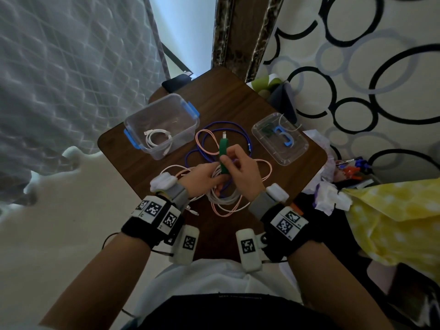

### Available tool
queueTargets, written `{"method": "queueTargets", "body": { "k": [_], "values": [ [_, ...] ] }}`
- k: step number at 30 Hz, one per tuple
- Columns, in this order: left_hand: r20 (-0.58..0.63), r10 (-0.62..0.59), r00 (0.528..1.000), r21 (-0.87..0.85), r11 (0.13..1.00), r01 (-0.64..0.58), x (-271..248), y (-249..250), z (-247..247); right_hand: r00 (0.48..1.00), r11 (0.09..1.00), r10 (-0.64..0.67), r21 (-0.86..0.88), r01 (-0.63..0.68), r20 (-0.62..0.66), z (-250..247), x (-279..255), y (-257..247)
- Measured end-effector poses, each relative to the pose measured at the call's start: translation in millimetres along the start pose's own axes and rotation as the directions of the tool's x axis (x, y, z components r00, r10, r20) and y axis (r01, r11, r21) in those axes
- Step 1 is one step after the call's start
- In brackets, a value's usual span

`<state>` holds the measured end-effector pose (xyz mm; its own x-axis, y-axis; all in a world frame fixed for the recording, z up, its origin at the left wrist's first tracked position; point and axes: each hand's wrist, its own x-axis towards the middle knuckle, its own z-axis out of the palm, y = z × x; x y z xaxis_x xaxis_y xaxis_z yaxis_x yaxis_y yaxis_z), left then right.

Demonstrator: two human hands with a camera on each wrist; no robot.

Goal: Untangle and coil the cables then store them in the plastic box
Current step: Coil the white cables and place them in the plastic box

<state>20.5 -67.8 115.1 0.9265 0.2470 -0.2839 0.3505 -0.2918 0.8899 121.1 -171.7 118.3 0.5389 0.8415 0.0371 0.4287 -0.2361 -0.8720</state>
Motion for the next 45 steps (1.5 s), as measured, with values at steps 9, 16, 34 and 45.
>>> {"method": "queueTargets", "body": {
  "k": [9,16,34,45],
  "values": [
    [0.051,-0.146,0.988,-0.384,0.91,0.155,2,-4,-8,0.986,0.992,-0.096,-0.068,0.106,0.137,-2,8,6],
    [0.115,-0.234,0.965,-0.819,0.528,0.226,-3,-2,-14,0.981,0.987,-0.151,-0.034,0.156,0.124,-10,15,7],
    [-0.188,-0.212,0.959,-0.586,0.808,0.063,0,16,-9,0.992,0.984,-0.129,0.123,0.13,-0.014,-20,4,14],
    [-0.434,-0.033,0.9,-0.071,0.997,0.003,-1,18,-9,0.988,0.996,0.034,0.092,-0.02,-0.152,1,4,7]
  ]
}}
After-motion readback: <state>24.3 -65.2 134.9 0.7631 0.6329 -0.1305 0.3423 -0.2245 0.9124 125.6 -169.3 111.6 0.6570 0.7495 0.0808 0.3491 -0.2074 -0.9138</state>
